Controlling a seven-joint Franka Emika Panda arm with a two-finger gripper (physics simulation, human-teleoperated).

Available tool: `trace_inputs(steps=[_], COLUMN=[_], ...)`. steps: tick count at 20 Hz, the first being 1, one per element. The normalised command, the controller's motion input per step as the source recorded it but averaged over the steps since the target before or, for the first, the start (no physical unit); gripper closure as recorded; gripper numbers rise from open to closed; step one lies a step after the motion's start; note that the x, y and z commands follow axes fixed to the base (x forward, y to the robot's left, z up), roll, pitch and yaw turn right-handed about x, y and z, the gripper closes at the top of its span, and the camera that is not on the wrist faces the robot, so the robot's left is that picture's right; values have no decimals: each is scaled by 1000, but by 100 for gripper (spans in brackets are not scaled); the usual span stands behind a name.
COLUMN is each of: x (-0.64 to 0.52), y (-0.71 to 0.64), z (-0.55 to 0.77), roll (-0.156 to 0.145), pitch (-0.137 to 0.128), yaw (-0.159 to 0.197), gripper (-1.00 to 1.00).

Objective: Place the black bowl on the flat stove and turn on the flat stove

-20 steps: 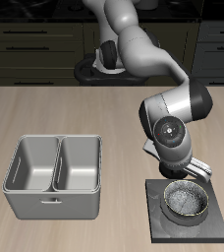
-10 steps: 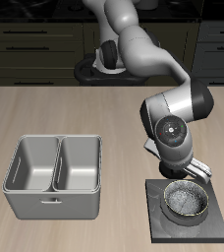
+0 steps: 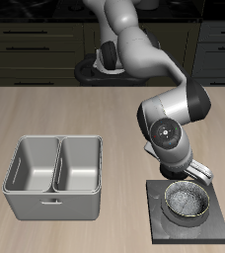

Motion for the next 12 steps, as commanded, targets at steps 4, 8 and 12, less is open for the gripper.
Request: trace_inputs(steps=[4,8,12], x=[-7,143,125], y=[95,79,-118], z=[39,250,88], roll=[21,100,39], pitch=[-42,-78,17], yaw=[-344,-296,-475], gripper=[100,100,100])
